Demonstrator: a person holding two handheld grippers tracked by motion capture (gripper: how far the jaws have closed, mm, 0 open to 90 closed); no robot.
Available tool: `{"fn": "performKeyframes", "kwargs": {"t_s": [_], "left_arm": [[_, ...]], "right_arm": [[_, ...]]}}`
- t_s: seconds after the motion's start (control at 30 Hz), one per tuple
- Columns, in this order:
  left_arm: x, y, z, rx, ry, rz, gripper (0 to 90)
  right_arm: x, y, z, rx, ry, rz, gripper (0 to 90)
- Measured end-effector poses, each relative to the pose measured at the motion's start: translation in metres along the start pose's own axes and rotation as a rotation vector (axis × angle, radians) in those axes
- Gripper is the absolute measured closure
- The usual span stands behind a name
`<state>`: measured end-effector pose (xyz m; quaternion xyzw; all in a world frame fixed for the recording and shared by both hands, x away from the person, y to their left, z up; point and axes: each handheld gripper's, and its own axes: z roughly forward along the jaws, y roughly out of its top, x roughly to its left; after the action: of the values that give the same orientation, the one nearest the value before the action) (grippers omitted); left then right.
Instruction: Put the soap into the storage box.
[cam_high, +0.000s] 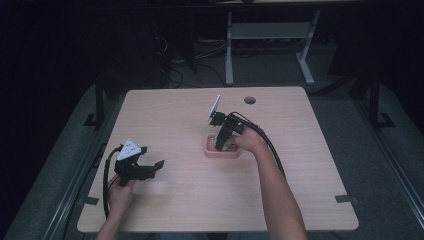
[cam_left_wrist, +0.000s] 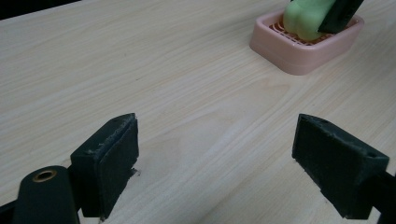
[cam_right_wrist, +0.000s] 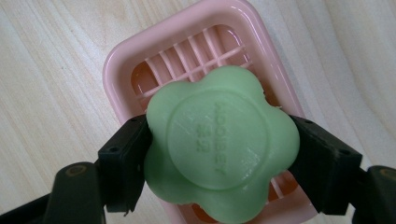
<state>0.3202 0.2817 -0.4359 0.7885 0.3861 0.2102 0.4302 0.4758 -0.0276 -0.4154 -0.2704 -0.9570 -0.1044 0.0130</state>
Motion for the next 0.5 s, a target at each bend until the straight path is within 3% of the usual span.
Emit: {"fn": "performKeyframes", "kwargs": {"t_s": [0.33,0.5], "left_arm": [[0.0,0.0,0.0,-0.003,0.0,-0.001,14.4],[-0.0005,0.0001,0.0004,-0.001,-0.001,0.001,14.4]], "right_arm": [[-0.0005,-0.001,-0.0007,0.003,-0.007,-0.003,25.1],[-0.0022,-0.0036,-0.0076,-0.03,0.001,0.007,25.1]]}}
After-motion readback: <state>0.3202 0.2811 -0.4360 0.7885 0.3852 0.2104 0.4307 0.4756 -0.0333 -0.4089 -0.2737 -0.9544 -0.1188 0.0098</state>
